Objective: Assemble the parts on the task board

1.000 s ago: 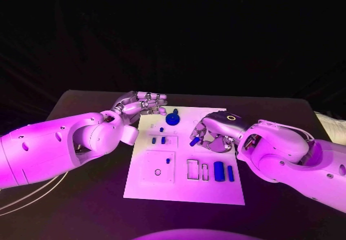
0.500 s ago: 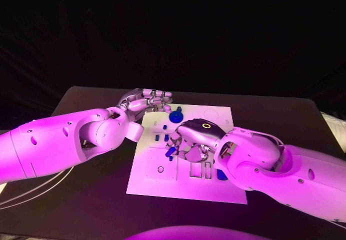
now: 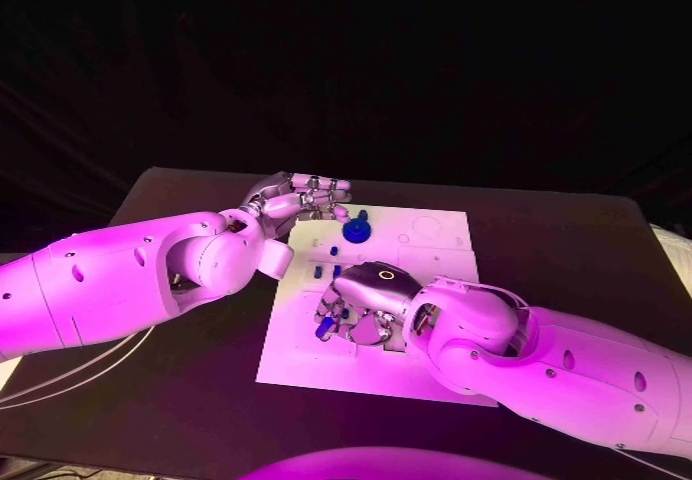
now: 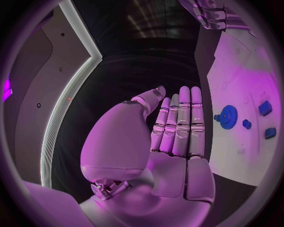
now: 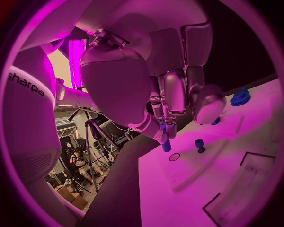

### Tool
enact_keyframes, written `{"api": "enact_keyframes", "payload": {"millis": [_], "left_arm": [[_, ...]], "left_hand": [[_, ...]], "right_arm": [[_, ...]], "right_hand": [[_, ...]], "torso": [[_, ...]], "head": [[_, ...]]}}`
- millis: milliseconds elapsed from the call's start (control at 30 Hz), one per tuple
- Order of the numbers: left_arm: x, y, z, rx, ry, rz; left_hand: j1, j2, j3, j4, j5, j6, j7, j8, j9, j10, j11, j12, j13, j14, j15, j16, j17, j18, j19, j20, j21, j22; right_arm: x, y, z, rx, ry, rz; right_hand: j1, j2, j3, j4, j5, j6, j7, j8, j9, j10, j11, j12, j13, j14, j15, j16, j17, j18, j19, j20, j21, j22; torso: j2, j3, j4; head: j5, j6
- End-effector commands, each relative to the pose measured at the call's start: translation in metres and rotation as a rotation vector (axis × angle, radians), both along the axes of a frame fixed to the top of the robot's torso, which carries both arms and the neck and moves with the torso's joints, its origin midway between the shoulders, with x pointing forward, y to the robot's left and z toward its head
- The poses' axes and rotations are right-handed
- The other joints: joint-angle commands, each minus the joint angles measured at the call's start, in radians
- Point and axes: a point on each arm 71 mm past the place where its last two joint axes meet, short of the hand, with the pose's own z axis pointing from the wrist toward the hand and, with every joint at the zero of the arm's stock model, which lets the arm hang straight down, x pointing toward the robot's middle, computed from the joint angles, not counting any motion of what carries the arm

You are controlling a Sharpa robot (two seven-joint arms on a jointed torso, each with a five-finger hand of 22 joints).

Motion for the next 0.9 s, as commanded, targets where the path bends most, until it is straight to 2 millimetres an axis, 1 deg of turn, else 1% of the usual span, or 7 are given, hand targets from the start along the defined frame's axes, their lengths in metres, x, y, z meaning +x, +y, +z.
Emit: {"api": "enact_keyframes", "payload": {"millis": [33, 200, 300, 633, 800, 900], "left_arm": [[-0.0002, -0.0015, 0.0012, -0.007, -0.013, -0.013], [-0.0002, -0.0013, 0.0012, -0.006, -0.013, -0.012], [0.0000, -0.0008, 0.0011, -0.006, -0.013, -0.011], [0.0001, -0.0005, 0.0010, -0.005, -0.012, -0.011], [0.0000, -0.0005, 0.0010, -0.005, -0.012, -0.012], [0.0000, -0.0010, 0.0010, -0.006, -0.012, -0.013]], "left_hand": [[-0.002, 0.008, -0.006, 0.002, 0.005, -0.003, 0.000, 0.004, 0.000, -0.004, 0.000, 0.004, -0.002, 0.006, 0.001, -0.007, -0.001, 0.017, 0.006, 0.001, -0.003, -0.001], [-0.002, 0.008, -0.006, 0.002, 0.005, -0.003, 0.000, 0.004, 0.000, -0.004, 0.000, 0.004, -0.002, 0.006, 0.001, -0.007, -0.001, 0.017, 0.006, 0.001, -0.003, -0.001], [-0.002, 0.008, -0.006, 0.002, 0.005, -0.003, 0.000, 0.004, 0.000, -0.004, 0.000, 0.004, -0.002, 0.006, 0.001, -0.007, -0.001, 0.017, 0.006, 0.001, -0.003, -0.001], [-0.002, 0.008, -0.006, 0.002, 0.005, -0.003, 0.000, 0.004, 0.000, -0.004, 0.000, 0.004, -0.002, 0.006, 0.001, -0.007, -0.001, 0.017, 0.006, 0.001, -0.003, -0.001], [-0.002, 0.008, -0.006, 0.002, 0.005, -0.003, 0.000, 0.004, 0.000, -0.004, 0.000, 0.004, -0.002, 0.006, 0.001, -0.007, -0.001, 0.017, 0.006, 0.001, -0.003, -0.001], [-0.002, 0.008, -0.006, 0.002, 0.005, -0.003, 0.000, 0.004, 0.000, -0.004, 0.000, 0.004, -0.002, 0.006, 0.001, -0.007, -0.001, 0.017, 0.006, 0.001, -0.003, -0.001]], "right_arm": [[-0.0005, 0.0019, -0.0037, -0.028, -0.012, 0.022], [0.0006, 0.0014, -0.0067, -0.050, -0.015, 0.020], [0.0012, 0.0007, -0.0080, -0.063, -0.017, 0.016], [0.0036, -0.0013, -0.0087, -0.100, -0.065, -0.013], [0.0033, 0.0010, -0.0091, -0.118, -0.075, -0.014], [0.0027, 0.0036, -0.0099, -0.131, -0.079, -0.011]], "right_hand": [[-0.003, 0.003, 0.001, 0.002, 0.006, 0.002, 0.009, 0.003, 0.042, -0.006, 0.004, -0.005, 0.001, 0.038, 0.003, 0.006, -0.001, 0.008, 0.000, 0.003, 0.000, -0.002], [-0.003, 0.003, 0.001, 0.002, 0.006, 0.002, 0.009, 0.003, 0.042, -0.006, 0.004, -0.006, 0.001, 0.038, 0.003, 0.006, -0.001, 0.008, 0.000, 0.003, 0.000, -0.002], [-0.003, 0.003, 0.001, 0.002, 0.006, 0.002, 0.009, 0.003, 0.042, -0.006, 0.004, -0.006, 0.001, 0.038, 0.003, 0.007, -0.001, 0.008, 0.000, 0.003, 0.000, -0.002], [-0.004, 0.003, 0.000, 0.003, 0.007, 0.002, 0.009, 0.003, 0.043, -0.005, 0.004, -0.006, 0.001, 0.038, 0.003, 0.007, -0.001, 0.008, 0.000, 0.003, 0.000, -0.003], [-0.004, 0.003, 0.000, 0.003, 0.007, 0.002, 0.010, 0.003, 0.043, -0.005, 0.004, -0.007, 0.001, 0.038, 0.004, 0.007, 0.000, 0.008, 0.000, 0.003, 0.000, -0.002], [-0.005, 0.003, 0.000, 0.003, 0.007, 0.002, 0.010, 0.003, 0.043, -0.005, 0.005, -0.007, 0.001, 0.038, 0.004, 0.007, 0.000, 0.008, 0.000, 0.003, 0.000, -0.002]], "torso": [[0.000, 0.0003, -0.0002], [0.001, 0.0011, 0.0003], [0.000, 0.0014, -0.0013], [0.000, 0.0009, -0.0006], [0.000, 0.0002, -0.0008], [0.000, 0.0005, -0.0008]], "head": [[0.002, -0.002], [0.003, -0.007], [0.006, -0.009], [0.005, -0.011], [0.005, -0.012], [0.005, -0.012]]}}
